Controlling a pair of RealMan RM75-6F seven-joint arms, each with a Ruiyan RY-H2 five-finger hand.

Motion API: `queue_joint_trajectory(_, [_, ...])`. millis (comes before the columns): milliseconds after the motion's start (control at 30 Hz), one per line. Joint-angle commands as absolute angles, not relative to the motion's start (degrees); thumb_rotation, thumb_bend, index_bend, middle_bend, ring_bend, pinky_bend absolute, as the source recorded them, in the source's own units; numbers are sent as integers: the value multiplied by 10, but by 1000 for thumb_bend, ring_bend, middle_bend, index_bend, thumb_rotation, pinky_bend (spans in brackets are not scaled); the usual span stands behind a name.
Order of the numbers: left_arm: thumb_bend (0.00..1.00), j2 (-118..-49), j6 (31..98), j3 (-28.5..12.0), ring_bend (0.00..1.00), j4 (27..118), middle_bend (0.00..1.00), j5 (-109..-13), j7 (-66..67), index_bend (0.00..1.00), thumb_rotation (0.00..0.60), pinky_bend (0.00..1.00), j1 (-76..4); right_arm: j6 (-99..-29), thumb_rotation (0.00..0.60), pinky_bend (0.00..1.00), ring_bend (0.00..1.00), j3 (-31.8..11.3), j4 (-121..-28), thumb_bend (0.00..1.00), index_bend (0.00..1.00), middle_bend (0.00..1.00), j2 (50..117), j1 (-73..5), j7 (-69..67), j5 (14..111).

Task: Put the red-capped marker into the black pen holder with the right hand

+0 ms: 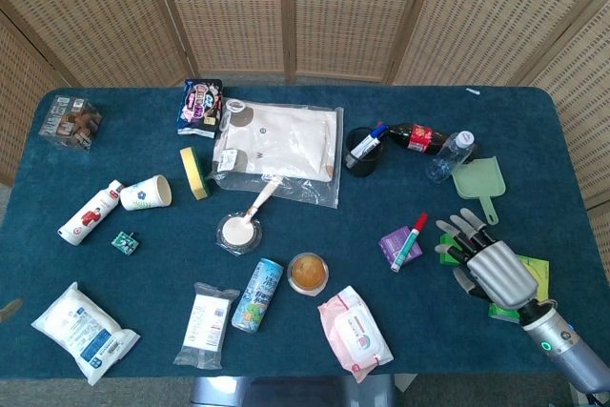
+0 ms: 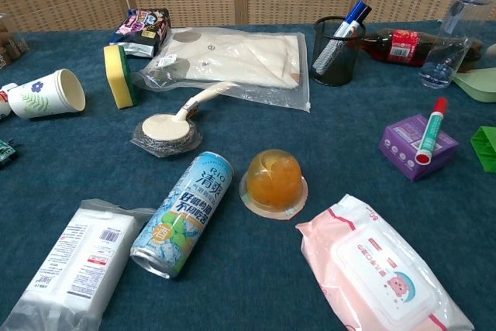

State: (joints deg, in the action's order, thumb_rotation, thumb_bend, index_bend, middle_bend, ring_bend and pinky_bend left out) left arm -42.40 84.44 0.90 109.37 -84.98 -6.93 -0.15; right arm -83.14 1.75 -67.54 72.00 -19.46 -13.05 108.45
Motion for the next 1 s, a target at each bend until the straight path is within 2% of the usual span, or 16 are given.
queue_joint_trajectory(33, [66,-423,841,9,0,1095,0,-849,-67,0,600,0,-3,-823,600,60,0,15,-665,549,309,7,736,-212,-137,1084])
queue_joint_trajectory(467, [66,-422,836,10,0,1095,0,-851,-69,0,600,0,-6,-808,600,91,0,15,-671,482,335,7,744,-244,-137,1072])
queue_joint_trajectory(733, [65,-421,833,11,0,1095,0,-851,-70,0,600,0,-7,-780,600,91,0,24,-678,403,327,0,745,-265,-125,1071])
queue_joint_trajectory(1000, [65,-420,833,12,0,1094,0,-852,-73,0,600,0,-7,-771,600,91,0,25,-670,389,340,0,762,-282,-110,1073])
